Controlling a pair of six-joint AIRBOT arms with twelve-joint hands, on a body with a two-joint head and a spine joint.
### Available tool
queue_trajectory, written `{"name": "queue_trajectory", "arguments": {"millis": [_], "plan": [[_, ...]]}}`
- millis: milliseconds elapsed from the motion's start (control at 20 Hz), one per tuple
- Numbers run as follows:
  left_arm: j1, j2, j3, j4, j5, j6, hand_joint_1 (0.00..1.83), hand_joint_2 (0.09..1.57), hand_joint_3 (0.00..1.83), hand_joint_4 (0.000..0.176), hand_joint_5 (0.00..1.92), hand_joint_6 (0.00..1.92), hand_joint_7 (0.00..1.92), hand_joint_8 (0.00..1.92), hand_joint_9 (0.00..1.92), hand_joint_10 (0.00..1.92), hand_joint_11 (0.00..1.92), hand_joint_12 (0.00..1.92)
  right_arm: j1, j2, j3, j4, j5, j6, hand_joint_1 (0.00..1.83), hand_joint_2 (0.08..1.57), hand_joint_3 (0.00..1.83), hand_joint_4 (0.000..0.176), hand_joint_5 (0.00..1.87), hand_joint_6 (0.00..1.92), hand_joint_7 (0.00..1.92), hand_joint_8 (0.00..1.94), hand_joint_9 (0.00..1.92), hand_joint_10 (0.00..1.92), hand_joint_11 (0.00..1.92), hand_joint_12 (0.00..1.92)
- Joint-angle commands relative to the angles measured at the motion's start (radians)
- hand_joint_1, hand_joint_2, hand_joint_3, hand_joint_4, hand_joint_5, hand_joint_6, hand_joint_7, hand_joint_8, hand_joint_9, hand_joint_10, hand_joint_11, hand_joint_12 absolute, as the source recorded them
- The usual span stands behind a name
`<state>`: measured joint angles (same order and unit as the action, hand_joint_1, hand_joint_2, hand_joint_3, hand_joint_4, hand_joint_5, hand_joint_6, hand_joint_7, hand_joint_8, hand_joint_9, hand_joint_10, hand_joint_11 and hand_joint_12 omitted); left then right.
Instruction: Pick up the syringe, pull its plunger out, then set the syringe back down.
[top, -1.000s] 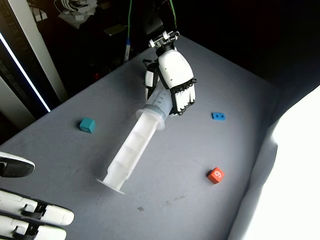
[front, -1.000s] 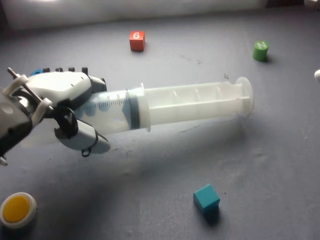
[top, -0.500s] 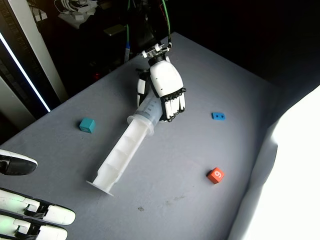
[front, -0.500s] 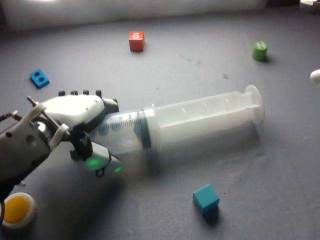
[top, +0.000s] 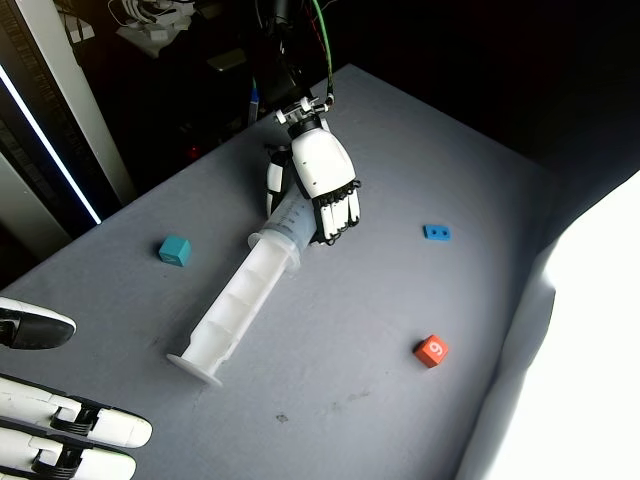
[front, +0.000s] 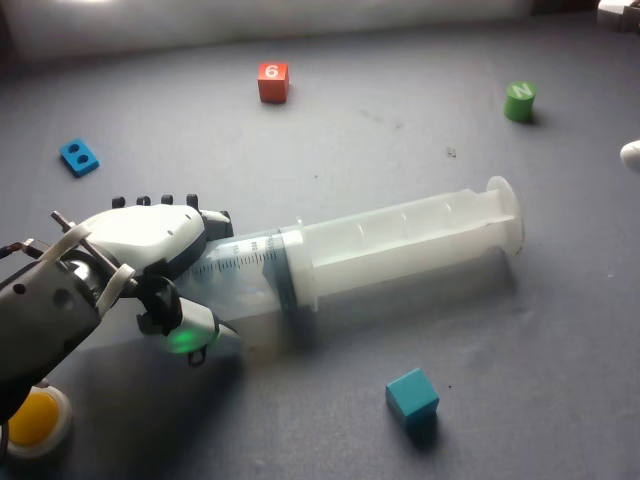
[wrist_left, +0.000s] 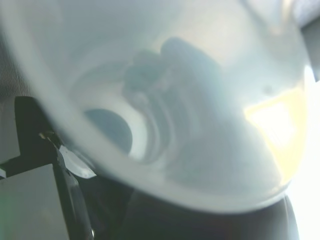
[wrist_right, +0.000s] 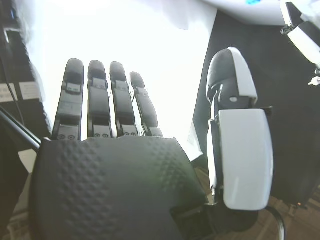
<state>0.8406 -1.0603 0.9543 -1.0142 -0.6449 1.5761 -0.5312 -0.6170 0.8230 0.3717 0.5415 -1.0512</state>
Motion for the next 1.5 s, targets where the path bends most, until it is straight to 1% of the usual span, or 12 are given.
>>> {"name": "queue_trajectory", "arguments": {"millis": [0, 50, 100, 200, 300, 400, 600, 700, 750, 1000, 1100, 1450], "plan": [[-0.005, -0.003, -0.001, 0.039, -0.080, 0.004, 0.98, 1.37, 0.00, 0.000, 0.54, 1.60, 0.36, 1.57, 0.30, 1.58, 0.12, 1.82, 0.007, 0.005, 0.001, -0.013, 0.123, 0.005, 0.67, 1.10, 0.00, 0.000, 0.10, 0.00, 0.18, 0.00, 0.17, 0.01, 0.00, 0.38], [-0.005, -0.004, -0.002, 0.039, -0.080, 0.005, 0.86, 1.23, 0.00, 0.000, 0.17, 1.12, 0.20, 1.25, 0.15, 1.36, 0.02, 1.57, 0.006, 0.004, 0.001, -0.016, 0.123, 0.005, 0.64, 1.10, 0.00, 0.000, 0.09, 0.00, 0.16, 0.00, 0.16, 0.00, 0.00, 0.34], [-0.005, -0.006, -0.004, 0.039, -0.080, 0.005, 0.88, 1.05, 0.00, 0.000, 0.06, 0.57, 0.03, 0.91, 0.01, 1.11, 0.00, 1.15, 0.005, 0.004, 0.001, -0.019, 0.124, 0.005, 0.67, 1.10, 0.00, 0.000, 0.10, 0.00, 0.17, 0.00, 0.16, 0.00, 0.00, 0.33], [-0.003, -0.011, -0.006, 0.038, -0.081, 0.005, 0.85, 1.01, 0.00, 0.000, 0.01, 0.52, 0.01, 0.86, 0.00, 1.05, 0.00, 1.03, 0.003, 0.003, 0.002, -0.020, 0.126, 0.005, 0.60, 1.13, 0.01, 0.000, 0.05, 0.00, 0.12, 0.00, 0.12, 0.00, 0.00, 0.22], [-0.003, -0.016, -0.008, 0.039, -0.083, 0.005, 0.75, 0.95, 0.00, 0.000, 0.00, 0.55, 0.00, 0.83, 0.00, 1.00, 0.00, 0.92, 0.002, 0.002, 0.002, -0.022, 0.127, 0.005, 0.69, 1.08, 0.00, 0.000, 0.10, 0.00, 0.18, 0.00, 0.18, 0.01, 0.00, 0.39], [-0.005, -0.016, -0.012, 0.041, -0.083, 0.008, 0.71, 0.88, 0.00, 0.000, 0.00, 0.56, 0.00, 0.85, 0.00, 1.05, 0.00, 0.96, 0.001, 0.001, 0.001, -0.025, 0.128, 0.005, 0.69, 1.10, 0.00, 0.000, 0.07, 0.00, 0.14, 0.01, 0.13, 0.01, 0.00, 0.22], [-0.031, -0.009, -0.014, 0.067, -0.070, 0.014, 0.79, 0.88, 0.00, 0.000, 0.00, 0.64, 0.00, 0.91, 0.00, 1.10, 0.00, 1.06, -0.005, 0.001, 0.002, -0.028, 0.138, 0.005, 0.70, 1.07, 0.00, 0.000, 0.10, 0.01, 0.18, 0.00, 0.17, 0.01, 0.00, 0.34], [-0.068, 0.003, -0.017, 0.067, -0.038, 0.043, 0.80, 0.89, 0.01, 0.000, 0.00, 0.67, 0.00, 0.95, 0.00, 1.12, 0.00, 1.07, -0.005, -0.002, 0.002, -0.030, 0.139, 0.005, 0.70, 1.06, 0.00, 0.000, 0.10, 0.01, 0.20, 0.01, 0.19, 0.01, 0.00, 0.41], [-0.094, 0.011, -0.018, 0.067, -0.010, 0.063, 0.85, 0.91, 0.01, 0.000, 0.00, 0.62, 0.00, 0.93, 0.00, 1.13, 0.00, 1.05, -0.005, -0.003, 0.002, -0.035, 0.140, 0.005, 0.67, 1.10, 0.01, 0.000, 0.06, 0.00, 0.15, 0.00, 0.14, 0.00, 0.00, 0.26], [-0.317, 0.062, -0.011, -0.002, 0.198, 0.287, 0.81, 0.91, 0.01, 0.000, 0.00, 0.64, 0.00, 0.92, 0.00, 1.11, 0.00, 1.05, -0.027, -0.006, 0.002, -0.152, 0.178, 0.051, 0.66, 1.12, 0.01, 0.000, 0.04, 0.00, 0.13, 0.00, 0.12, 0.00, 0.00, 0.20], [-0.388, 0.072, -0.010, -0.024, 0.257, 0.340, 0.85, 0.91, 0.00, 0.000, 0.00, 0.63, 0.00, 0.94, 0.00, 1.12, 0.00, 1.07, -0.038, -0.008, 0.002, -0.175, 0.193, 0.064, 0.66, 1.10, 0.00, 0.000, 0.09, 0.00, 0.17, 0.00, 0.16, 0.00, 0.00, 0.35], [-0.509, 0.149, -0.080, -0.037, 0.375, 0.365, 0.86, 0.93, 0.00, 0.000, 0.00, 0.71, 0.00, 0.99, 0.00, 1.19, 0.00, 1.19, -0.055, -0.020, 0.002, -0.276, 0.218, 0.116, 0.67, 1.11, 0.00, 0.000, 0.10, 0.01, 0.17, 0.00, 0.16, 0.00, 0.00, 0.31]]}}
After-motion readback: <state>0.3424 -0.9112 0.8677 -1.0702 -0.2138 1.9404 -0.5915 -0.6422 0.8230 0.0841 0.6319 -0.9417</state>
